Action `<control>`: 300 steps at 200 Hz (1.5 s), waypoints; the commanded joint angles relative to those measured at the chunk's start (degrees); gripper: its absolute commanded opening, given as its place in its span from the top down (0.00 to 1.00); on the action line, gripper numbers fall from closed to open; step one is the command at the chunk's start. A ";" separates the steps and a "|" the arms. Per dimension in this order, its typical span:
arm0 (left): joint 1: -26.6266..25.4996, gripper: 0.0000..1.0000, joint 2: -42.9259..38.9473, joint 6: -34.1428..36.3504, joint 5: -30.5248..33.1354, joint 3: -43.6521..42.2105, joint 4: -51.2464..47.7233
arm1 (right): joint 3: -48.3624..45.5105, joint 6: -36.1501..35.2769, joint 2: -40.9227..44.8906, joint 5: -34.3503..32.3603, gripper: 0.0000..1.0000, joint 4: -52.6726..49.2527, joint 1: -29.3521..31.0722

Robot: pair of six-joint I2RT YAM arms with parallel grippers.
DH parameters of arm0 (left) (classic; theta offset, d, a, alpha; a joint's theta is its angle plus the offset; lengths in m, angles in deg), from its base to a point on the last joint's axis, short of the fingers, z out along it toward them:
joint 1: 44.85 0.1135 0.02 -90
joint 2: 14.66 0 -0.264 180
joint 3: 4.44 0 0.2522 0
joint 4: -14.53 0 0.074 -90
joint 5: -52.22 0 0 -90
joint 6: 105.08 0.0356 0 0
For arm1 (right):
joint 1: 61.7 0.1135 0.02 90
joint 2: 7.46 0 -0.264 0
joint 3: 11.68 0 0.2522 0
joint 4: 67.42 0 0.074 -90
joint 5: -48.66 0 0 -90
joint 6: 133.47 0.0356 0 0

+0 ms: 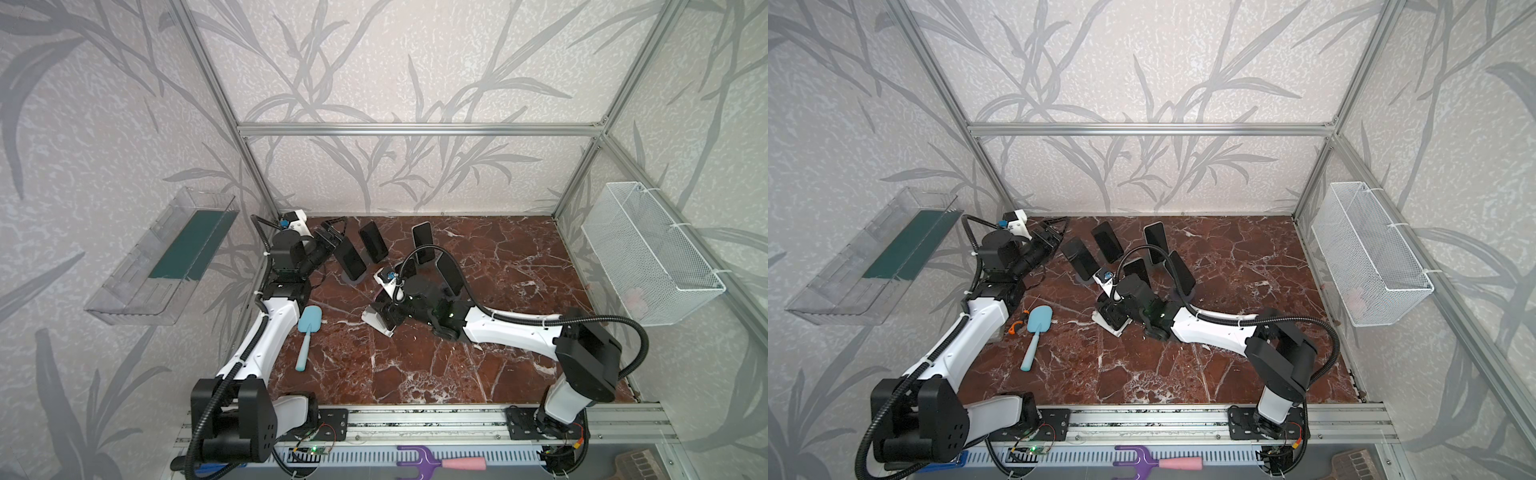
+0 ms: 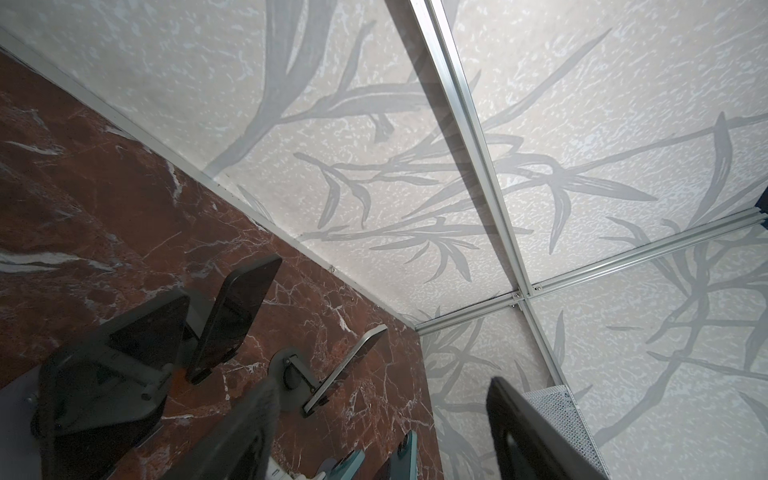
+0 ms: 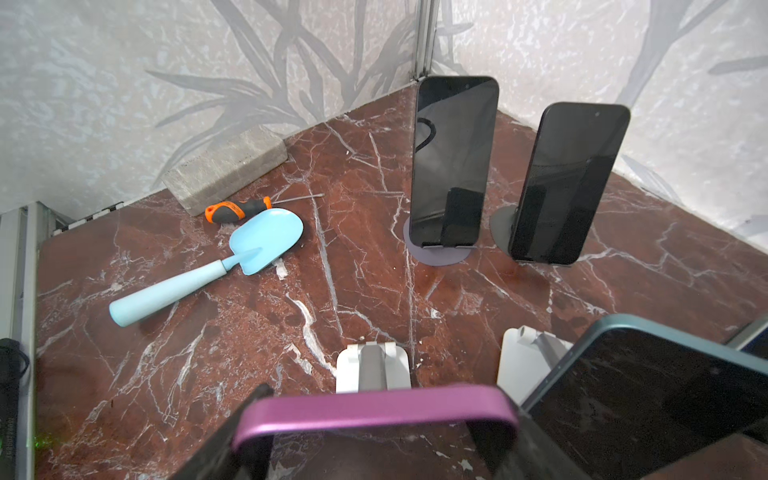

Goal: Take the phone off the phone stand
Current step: 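Lift the purple-edged phone off its white stand with the right gripper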

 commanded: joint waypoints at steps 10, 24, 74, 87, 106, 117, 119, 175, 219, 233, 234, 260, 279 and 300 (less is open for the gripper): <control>-1.00 0.21 -0.54 0.72 -0.93 -0.32 1.84 | -0.27 -1.33 4.93 -1.01 0.35 -0.47 -0.32; -1.57 0.21 -0.20 0.99 -1.05 -0.29 1.84 | -0.18 -1.96 6.78 -1.77 0.36 -1.78 -0.32; -4.19 0.22 0.09 3.32 -1.63 0.41 0.82 | -1.06 -5.60 14.06 -6.78 0.36 -6.92 -0.29; -4.93 0.22 0.08 3.90 -1.60 0.68 0.21 | -1.36 -6.69 16.12 -8.84 0.36 -8.29 -0.32; -5.77 0.22 0.27 4.30 -1.24 0.78 -0.55 | -1.83 -7.99 18.99 -11.34 0.37 -10.15 -0.30; -6.23 0.22 0.65 4.27 -1.36 0.87 -0.53 | -1.92 -8.38 20.41 -13.21 0.37 -11.66 -0.35; -6.23 0.22 0.79 4.20 -1.42 0.86 -0.53 | -1.98 -8.45 20.69 -13.58 0.37 -11.96 -0.37; -7.26 0.24 0.97 3.55 -2.31 0.76 0.54 | -4.20 -11.14 30.10 -22.15 0.39 -19.33 -3.68; -9.19 0.24 1.39 3.08 -2.70 0.64 1.18 | -5.30 -11.26 36.22 -19.41 0.39 -24.98 -15.38; -9.61 0.24 1.47 2.94 -2.86 0.67 1.37 | -5.37 -10.39 36.38 -17.64 0.39 -25.59 -19.79; -9.63 0.24 1.48 2.90 -2.88 0.63 1.38 | -5.33 -10.35 36.33 -17.47 0.39 -25.59 -20.07; -9.90 0.24 1.48 3.11 -2.96 0.60 1.54 | -4.03 -10.31 34.29 -14.91 0.39 -25.78 -26.06; -9.92 0.24 1.57 3.81 -2.35 0.66 0.79 | -2.76 -10.16 31.57 -14.00 0.39 -25.73 -29.53; -9.97 0.25 1.54 4.10 -1.56 0.51 -0.10 | -2.40 -9.74 29.49 -13.22 0.38 -23.92 -32.17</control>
